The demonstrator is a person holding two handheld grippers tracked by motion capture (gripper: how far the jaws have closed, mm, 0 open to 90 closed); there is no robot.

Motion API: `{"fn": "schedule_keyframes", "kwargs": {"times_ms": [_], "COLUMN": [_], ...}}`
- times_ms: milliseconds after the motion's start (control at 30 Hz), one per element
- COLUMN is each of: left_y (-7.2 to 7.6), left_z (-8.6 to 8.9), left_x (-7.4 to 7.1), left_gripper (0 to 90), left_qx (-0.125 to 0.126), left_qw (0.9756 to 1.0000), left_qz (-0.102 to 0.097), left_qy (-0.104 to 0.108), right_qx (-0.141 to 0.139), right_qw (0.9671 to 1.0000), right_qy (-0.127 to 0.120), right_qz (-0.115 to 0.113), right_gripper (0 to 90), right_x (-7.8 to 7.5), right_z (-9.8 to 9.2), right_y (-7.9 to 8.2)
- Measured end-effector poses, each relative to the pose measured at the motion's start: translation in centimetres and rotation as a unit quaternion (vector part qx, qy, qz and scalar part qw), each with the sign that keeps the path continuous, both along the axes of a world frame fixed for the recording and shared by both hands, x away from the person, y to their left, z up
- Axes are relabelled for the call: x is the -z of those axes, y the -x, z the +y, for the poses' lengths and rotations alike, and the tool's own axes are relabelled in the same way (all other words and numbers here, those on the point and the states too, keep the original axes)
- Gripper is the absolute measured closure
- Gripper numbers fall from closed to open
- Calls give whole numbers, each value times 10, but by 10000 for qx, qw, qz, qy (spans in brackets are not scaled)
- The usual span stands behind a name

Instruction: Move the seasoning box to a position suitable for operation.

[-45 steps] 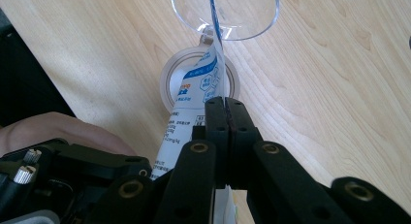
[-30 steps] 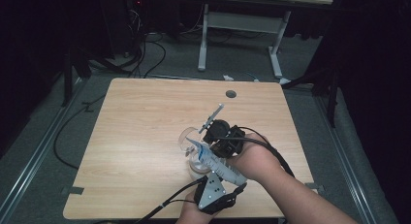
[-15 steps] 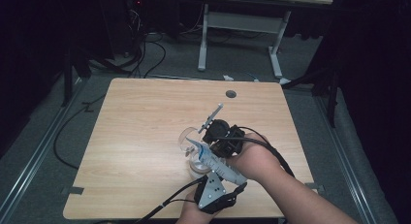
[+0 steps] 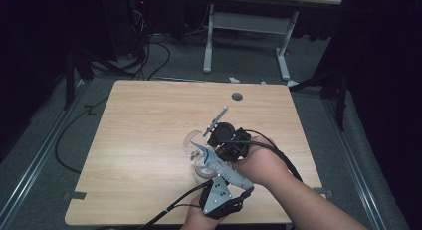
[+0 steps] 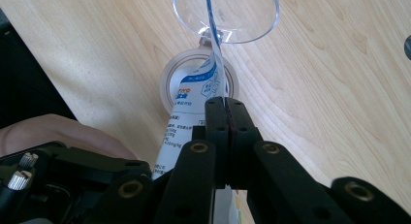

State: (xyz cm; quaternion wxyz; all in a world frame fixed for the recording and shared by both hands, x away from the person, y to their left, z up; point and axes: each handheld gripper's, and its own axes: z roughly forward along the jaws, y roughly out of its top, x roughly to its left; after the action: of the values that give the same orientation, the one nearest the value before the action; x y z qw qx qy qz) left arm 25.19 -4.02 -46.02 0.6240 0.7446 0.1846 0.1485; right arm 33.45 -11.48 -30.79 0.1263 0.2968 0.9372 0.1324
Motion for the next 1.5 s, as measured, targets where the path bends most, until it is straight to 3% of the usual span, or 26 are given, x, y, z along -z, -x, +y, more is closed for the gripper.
{"fn": "schedule_keyframes", "kwargs": {"times_ms": [1500], "left_y": [0], "left_z": [1], "left_x": [1], "left_gripper": [565], "left_qx": [0], "left_qw": [10000], "left_qz": [-45], "left_qy": [-12], "right_qx": [-35], "right_qw": [10000], "right_qy": [39], "right_qz": [-38], "right_gripper": [900], "right_x": [0], "right_z": [2], "right_y": [1]}}
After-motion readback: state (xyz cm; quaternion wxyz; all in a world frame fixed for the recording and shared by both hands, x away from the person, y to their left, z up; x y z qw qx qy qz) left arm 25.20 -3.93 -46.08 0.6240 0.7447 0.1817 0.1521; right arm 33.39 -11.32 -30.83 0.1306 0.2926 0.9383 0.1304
